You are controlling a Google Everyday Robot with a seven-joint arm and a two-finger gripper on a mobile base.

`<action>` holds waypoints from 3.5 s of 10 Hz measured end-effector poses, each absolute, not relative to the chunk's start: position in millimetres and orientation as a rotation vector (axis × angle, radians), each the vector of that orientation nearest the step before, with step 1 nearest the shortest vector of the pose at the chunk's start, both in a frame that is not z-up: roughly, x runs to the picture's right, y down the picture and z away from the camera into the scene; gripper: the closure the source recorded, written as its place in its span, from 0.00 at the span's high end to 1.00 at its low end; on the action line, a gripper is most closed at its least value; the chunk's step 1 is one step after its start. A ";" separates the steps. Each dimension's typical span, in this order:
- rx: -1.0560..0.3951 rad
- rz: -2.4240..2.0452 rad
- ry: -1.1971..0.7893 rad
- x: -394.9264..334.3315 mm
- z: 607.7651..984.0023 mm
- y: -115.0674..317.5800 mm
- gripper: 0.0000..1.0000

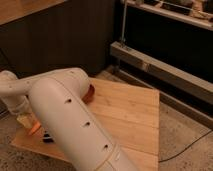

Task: Place the pepper in the ceramic cup

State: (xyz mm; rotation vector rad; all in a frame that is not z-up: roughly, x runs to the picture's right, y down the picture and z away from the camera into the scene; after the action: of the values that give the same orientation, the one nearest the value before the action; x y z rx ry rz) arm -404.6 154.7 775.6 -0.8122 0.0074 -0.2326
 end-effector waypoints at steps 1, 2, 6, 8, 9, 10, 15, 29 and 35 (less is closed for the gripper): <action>-0.816 -0.238 0.011 -401.0 775.6 153.6 0.65; -0.816 -0.238 0.011 -400.8 775.8 153.5 0.65; -0.796 -0.266 -0.021 -404.7 774.3 152.8 0.65; -0.748 -0.383 -0.114 -412.9 767.1 153.7 0.65; -0.726 -0.464 -0.168 -416.9 760.2 157.4 0.65; -0.716 -0.536 -0.203 -416.5 754.1 162.8 0.65; -0.786 -0.747 -0.236 -402.1 752.3 202.8 0.65; -0.794 -0.833 -0.260 -416.9 800.3 212.1 0.65; -0.815 -0.828 -0.258 -415.1 811.2 218.9 0.58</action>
State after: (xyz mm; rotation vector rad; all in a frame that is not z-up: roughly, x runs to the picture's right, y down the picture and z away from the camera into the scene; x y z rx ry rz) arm -415.1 218.9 811.2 -0.8148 -0.2584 -0.8280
